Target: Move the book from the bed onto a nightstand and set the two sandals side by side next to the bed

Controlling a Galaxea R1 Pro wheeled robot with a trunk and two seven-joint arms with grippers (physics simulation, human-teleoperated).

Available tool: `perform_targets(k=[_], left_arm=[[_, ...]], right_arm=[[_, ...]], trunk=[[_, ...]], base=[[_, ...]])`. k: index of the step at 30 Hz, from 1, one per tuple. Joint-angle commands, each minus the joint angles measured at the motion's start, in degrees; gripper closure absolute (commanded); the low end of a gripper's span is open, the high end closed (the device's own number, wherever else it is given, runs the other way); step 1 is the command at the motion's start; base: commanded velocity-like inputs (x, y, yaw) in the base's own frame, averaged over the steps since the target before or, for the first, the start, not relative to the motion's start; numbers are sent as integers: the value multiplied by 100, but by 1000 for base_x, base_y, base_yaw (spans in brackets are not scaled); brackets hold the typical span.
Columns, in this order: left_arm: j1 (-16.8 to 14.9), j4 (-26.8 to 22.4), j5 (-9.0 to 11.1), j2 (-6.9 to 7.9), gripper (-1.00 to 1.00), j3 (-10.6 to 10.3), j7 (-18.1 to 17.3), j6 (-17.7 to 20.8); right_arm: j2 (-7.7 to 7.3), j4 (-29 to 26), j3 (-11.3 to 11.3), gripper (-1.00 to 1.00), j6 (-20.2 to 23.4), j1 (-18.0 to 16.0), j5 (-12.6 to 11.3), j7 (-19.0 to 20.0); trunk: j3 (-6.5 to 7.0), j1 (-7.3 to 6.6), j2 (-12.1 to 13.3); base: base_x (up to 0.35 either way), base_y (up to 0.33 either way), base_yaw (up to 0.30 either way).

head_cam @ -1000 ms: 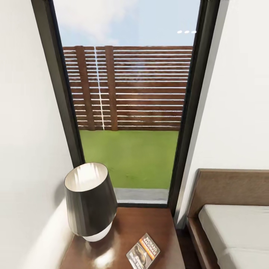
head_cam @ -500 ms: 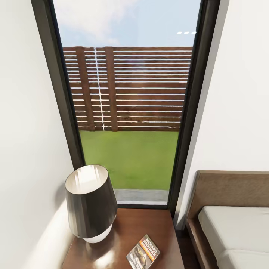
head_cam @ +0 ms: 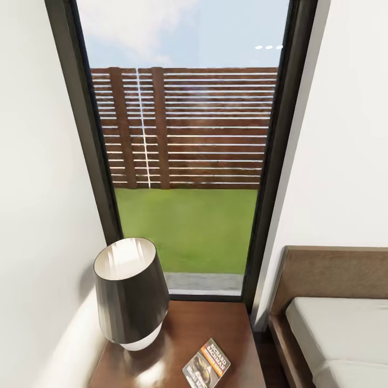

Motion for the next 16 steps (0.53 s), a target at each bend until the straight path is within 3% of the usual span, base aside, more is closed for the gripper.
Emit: perform_targets(k=[1, 16], left_arm=[[-4, 6, 58, 1, -100, -48, -20, -18], [-4, 6, 50, 1, -100, -43, -20, -18]], right_arm=[[-1, 10, 36, -100, 13, -7, -57, 23], [-1, 10, 33, -100, 13, -7, -61, 24]], trunk=[[-6, 0, -3], [-6, 0, -3]], base=[[0, 0, 0], [0, 0, 0]])
